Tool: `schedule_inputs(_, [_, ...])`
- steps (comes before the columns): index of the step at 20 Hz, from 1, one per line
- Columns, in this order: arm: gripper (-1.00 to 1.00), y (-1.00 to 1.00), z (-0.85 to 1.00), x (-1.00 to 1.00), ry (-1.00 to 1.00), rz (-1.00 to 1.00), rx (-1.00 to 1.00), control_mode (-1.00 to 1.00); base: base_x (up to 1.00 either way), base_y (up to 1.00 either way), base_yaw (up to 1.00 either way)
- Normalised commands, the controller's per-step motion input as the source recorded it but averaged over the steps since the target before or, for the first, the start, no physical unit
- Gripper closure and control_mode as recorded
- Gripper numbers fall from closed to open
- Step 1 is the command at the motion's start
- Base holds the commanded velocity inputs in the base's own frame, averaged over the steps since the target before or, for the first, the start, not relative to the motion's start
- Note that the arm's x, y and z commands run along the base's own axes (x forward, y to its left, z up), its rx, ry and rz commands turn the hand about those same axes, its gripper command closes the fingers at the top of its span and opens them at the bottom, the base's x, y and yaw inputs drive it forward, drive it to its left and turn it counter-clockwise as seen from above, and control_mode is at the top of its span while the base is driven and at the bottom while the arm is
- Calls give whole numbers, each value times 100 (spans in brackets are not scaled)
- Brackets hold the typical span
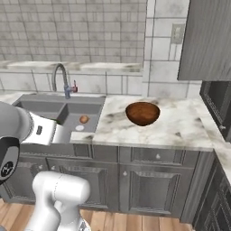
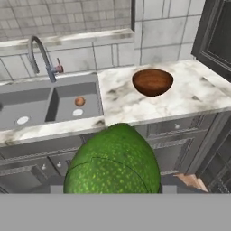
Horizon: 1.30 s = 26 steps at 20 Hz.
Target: Pick the avocados from the cabinet and place them in one bowl. Pick the onion from the sink and place it in the other bowl.
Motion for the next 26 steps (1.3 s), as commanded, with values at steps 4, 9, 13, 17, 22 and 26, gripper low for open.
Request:
schedule_inputs(4, [100,0,0,0,0,0,0,100,51,0,5])
schedule_inputs(9, [100,0,0,0,0,0,0,100,50,0,5])
schedule_inputs(13, [100,0,0,0,0,0,0,100,47,-15,4])
schedule_inputs(17, [100,0,0,0,0,0,0,100,47,-16,4])
schedule_inputs(22, [100,0,0,0,0,0,0,100,50,-14,4])
schedule_inputs(26, [100,0,0,0,0,0,0,100,21,-4,1])
